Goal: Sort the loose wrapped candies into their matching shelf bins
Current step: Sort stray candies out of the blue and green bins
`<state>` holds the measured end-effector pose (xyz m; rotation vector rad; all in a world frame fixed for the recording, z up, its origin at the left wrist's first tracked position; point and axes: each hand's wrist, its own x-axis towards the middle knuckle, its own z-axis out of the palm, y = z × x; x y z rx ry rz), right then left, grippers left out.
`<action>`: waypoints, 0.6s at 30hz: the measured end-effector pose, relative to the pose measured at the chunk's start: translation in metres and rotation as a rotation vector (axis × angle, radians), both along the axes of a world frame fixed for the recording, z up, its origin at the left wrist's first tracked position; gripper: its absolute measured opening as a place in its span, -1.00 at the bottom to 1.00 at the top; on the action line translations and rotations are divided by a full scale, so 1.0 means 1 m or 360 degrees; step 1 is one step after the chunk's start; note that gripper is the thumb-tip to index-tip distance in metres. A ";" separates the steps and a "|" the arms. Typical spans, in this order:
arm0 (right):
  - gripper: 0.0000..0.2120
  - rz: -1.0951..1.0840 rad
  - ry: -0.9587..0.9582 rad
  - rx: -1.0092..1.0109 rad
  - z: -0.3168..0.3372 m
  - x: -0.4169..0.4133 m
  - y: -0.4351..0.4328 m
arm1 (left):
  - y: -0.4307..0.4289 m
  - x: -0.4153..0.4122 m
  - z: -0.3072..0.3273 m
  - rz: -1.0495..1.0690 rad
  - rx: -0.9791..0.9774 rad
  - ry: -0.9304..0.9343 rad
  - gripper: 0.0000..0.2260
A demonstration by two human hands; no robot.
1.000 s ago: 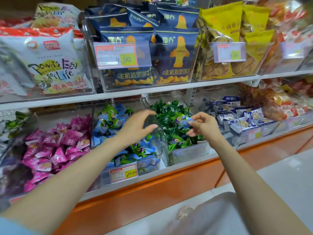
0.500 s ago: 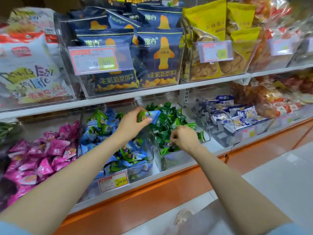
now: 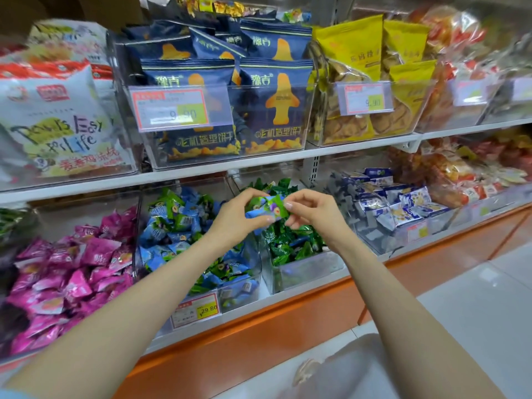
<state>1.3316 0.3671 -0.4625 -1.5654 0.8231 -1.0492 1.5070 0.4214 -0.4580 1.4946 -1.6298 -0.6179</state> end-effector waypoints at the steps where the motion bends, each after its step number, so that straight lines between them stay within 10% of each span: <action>1: -0.91 -0.0072 0.0064 -0.0048 -0.004 -0.004 -0.005 | 0.001 0.006 0.001 0.0109 -0.0062 -0.0008 -0.66; 9: -0.84 -0.0262 0.1974 -0.1054 -0.042 -0.027 -0.039 | 0.005 0.070 -0.034 0.0469 -0.0146 -0.0762 -0.64; 18: -0.83 -0.0247 0.2148 -0.1170 -0.054 -0.018 -0.054 | 0.004 0.074 -0.042 0.0386 -0.0003 -0.0668 -0.61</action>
